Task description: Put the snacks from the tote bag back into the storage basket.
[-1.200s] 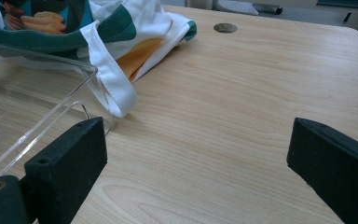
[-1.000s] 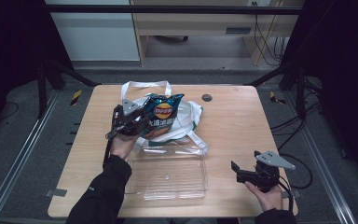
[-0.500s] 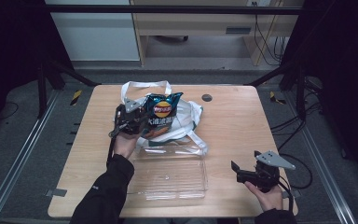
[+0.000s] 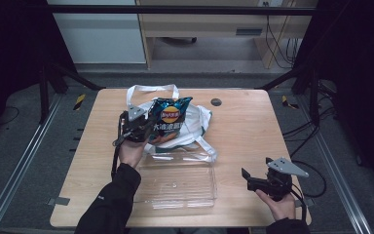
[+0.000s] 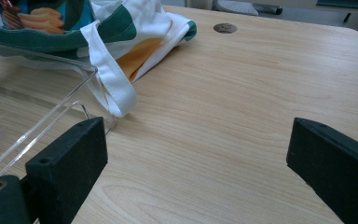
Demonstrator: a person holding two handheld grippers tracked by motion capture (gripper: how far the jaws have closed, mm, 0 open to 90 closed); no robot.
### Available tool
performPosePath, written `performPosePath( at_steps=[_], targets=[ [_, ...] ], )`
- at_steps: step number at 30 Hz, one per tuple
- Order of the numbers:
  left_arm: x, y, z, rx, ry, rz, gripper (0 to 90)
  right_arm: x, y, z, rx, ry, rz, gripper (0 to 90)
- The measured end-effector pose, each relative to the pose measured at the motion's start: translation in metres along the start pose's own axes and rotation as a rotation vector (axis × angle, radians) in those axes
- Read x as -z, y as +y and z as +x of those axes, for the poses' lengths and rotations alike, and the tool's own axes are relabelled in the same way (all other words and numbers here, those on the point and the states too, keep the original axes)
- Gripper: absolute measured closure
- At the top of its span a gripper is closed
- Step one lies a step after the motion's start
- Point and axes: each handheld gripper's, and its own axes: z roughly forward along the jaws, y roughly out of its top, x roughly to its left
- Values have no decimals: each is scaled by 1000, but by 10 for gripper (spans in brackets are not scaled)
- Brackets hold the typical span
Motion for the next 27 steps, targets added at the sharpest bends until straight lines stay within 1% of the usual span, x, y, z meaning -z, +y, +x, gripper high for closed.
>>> performPosePath(
  at_steps=[4, 6, 7, 9, 15, 18, 26, 27],
  targets=[
    [10, 2, -1, 10, -16, -44, 899, 0, 0, 0, 0, 1, 1, 55],
    [15, 4, -1, 12, -25, -61, 900, 0, 0, 0, 0, 0, 0, 55],
    [15, 4, -1, 12, -25, -61, 900, 0, 0, 0, 0, 0, 0, 55],
    [23, 7, -1, 27, -52, -83, 900, 0, 0, 0, 2, 1, 1, 55],
    [40, 12, -6, 5, -66, -125, 900, 0, 0, 1, -2, 2, 3, 55],
    [49, 15, -8, 12, -91, -152, 900, 0, 0, 1, -3, 1, 3, 55],
    [73, 25, -18, -13, -124, -206, 900, 0, 0, 1, -4, 1, 0, 55],
    [76, 26, -19, -12, -128, -213, 900, 0, 0, 1, -3, 1, 1, 55]
  ],
)
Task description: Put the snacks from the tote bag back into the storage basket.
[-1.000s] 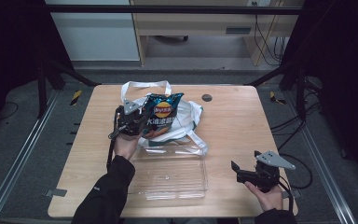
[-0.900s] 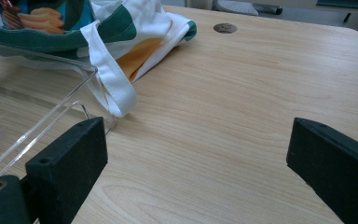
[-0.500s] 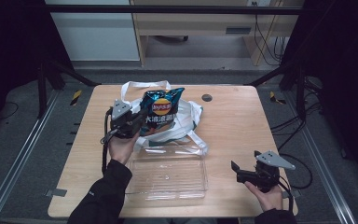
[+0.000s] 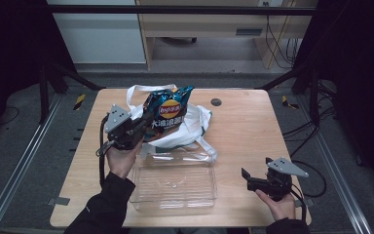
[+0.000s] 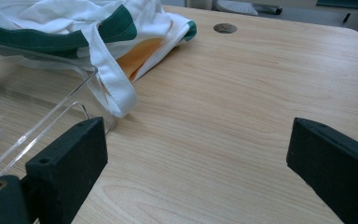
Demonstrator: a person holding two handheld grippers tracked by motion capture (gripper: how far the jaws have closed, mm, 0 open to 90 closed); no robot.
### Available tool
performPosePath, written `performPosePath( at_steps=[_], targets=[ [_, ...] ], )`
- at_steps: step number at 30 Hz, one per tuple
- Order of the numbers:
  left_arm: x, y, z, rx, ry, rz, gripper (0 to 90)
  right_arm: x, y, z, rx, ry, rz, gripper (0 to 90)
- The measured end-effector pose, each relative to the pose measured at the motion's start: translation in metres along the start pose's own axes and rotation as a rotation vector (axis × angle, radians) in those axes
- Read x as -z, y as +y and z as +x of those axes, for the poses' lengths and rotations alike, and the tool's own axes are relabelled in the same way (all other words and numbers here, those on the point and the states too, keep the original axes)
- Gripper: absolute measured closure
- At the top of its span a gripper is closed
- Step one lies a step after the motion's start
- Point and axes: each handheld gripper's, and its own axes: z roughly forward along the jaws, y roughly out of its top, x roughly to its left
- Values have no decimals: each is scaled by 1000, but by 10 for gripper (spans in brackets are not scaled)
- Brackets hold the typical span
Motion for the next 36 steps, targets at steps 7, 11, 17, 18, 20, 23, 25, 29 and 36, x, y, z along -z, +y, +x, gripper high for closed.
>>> performPosePath(
  at_steps=[7, 11, 17, 18, 20, 23, 25, 29, 36],
  targets=[
    [18, 10, -6, -12, -27, -34, 900, 0, 0, 0, -1, 1, 1, 55],
    [27, 13, -10, -26, -43, -48, 900, 0, 0, 0, -4, 0, 3, 55],
    [42, 15, -18, -51, -65, -64, 900, 0, 0, 0, -4, -2, 0, 55],
    [42, 15, -18, -51, -65, -64, 900, 0, 0, 0, -4, -2, 0, 55],
    [47, 15, -20, -59, -73, -68, 900, 0, 0, 0, -2, -3, 1, 55],
    [55, 14, -24, -75, -86, -71, 900, 0, 0, 0, -3, -2, 1, 55],
    [59, 12, -26, -76, -92, -75, 900, 0, 0, 0, -2, -4, -1, 55],
    [64, 9, -28, -81, -96, -77, 900, 0, 0, 0, -1, -5, -1, 55],
    [74, -1, -32, -77, -123, -75, 900, 0, 0, 0, -3, -5, -1, 55]
  ],
)
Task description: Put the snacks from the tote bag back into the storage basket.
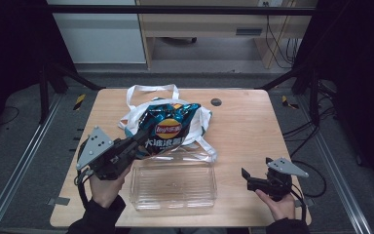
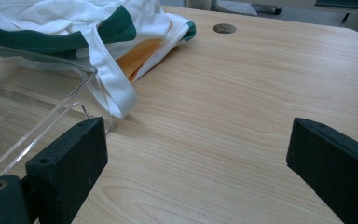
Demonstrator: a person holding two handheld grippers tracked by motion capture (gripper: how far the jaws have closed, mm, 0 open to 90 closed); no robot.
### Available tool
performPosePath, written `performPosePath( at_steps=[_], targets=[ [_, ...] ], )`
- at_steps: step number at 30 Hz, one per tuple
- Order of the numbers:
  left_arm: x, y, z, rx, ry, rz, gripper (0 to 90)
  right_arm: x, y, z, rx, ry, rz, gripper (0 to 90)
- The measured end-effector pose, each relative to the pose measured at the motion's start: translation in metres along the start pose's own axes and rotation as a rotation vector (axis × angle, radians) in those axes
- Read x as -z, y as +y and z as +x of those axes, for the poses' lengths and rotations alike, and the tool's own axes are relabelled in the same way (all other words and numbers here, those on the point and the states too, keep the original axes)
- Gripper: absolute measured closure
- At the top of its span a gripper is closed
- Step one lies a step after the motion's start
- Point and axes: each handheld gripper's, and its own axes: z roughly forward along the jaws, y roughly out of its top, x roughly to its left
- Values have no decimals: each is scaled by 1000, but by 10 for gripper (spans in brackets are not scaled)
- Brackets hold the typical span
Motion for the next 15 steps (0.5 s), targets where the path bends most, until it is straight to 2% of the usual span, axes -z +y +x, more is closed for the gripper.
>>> performPosePath(
  at_steps=[15],
  targets=[
    [9, -26, -11, -3, -34, 56, 900, 0, 0, 1, 2, 1, -1, 55]
  ],
)
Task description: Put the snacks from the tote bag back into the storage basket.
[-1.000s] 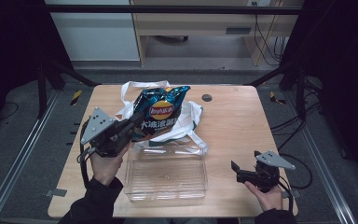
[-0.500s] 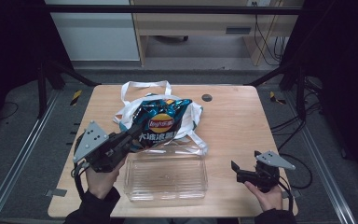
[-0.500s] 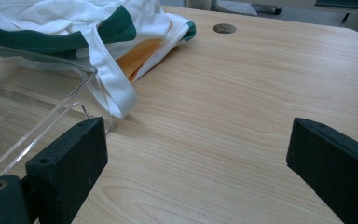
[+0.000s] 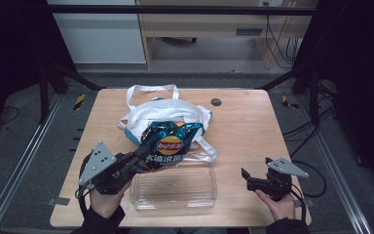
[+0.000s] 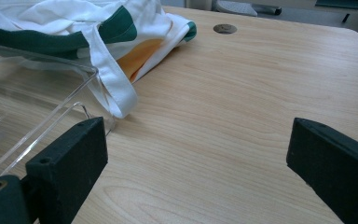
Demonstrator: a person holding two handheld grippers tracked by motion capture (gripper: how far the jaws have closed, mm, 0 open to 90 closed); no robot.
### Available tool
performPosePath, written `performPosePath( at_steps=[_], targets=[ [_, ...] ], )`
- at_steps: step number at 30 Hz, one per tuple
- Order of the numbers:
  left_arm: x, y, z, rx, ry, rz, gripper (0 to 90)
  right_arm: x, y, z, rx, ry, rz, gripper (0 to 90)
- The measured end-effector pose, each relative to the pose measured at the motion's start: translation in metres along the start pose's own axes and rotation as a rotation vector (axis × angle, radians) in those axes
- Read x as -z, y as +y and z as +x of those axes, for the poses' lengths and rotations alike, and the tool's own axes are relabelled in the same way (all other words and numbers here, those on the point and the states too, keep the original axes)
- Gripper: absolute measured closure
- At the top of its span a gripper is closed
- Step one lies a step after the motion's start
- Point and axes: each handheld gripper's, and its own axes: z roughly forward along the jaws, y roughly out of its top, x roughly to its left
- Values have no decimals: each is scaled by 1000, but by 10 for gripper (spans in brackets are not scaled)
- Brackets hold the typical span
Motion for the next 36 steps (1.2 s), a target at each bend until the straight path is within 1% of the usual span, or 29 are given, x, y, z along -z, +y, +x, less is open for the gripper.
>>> performPosePath(
  at_steps=[3, 10, 11, 16, 20, 21, 24, 26, 27, 28, 29, 31, 33, 36],
  targets=[
    [-1, -4, -3, -3, -9, 10, 900, 0, 0, 0, 3, 1, -3, 55],
    [-4, -11, -7, 5, -29, 27, 900, 1, 0, 0, 2, 3, -5, 56],
    [-5, -14, -8, 13, -40, 34, 900, 1, 0, 0, 1, 4, -5, 56],
    [-11, -21, -9, 29, -57, 57, 900, 1, 0, 0, 1, 4, -4, 55],
    [-13, -26, -10, 35, -67, 70, 900, 1, 1, 0, 0, 5, -4, 55],
    [-15, -30, -11, 34, -68, 83, 900, 1, 1, 0, 1, 4, -6, 55],
    [-18, -35, -11, 42, -77, 96, 900, 1, 1, 1, 2, 4, -6, 56],
    [-20, -38, -11, 40, -75, 100, 900, 1, 1, 1, 3, 5, -5, 55],
    [-21, -40, -11, 49, -81, 108, 900, 1, 1, 1, 3, 5, -7, 56],
    [-23, -41, -11, 44, -78, 109, 900, 1, 1, 1, 2, 5, -7, 56],
    [-23, -42, -11, 49, -84, 119, 900, 1, 1, 1, 2, 5, -7, 55],
    [-25, -44, -11, 50, -84, 120, 900, 1, 1, 1, 3, 5, -6, 55],
    [-28, -48, -11, 65, -96, 135, 900, 1, 1, 1, 4, 6, -6, 55],
    [-30, -52, -9, 76, -102, 142, 900, 1, 1, 1, 5, 6, -6, 56]
  ],
)
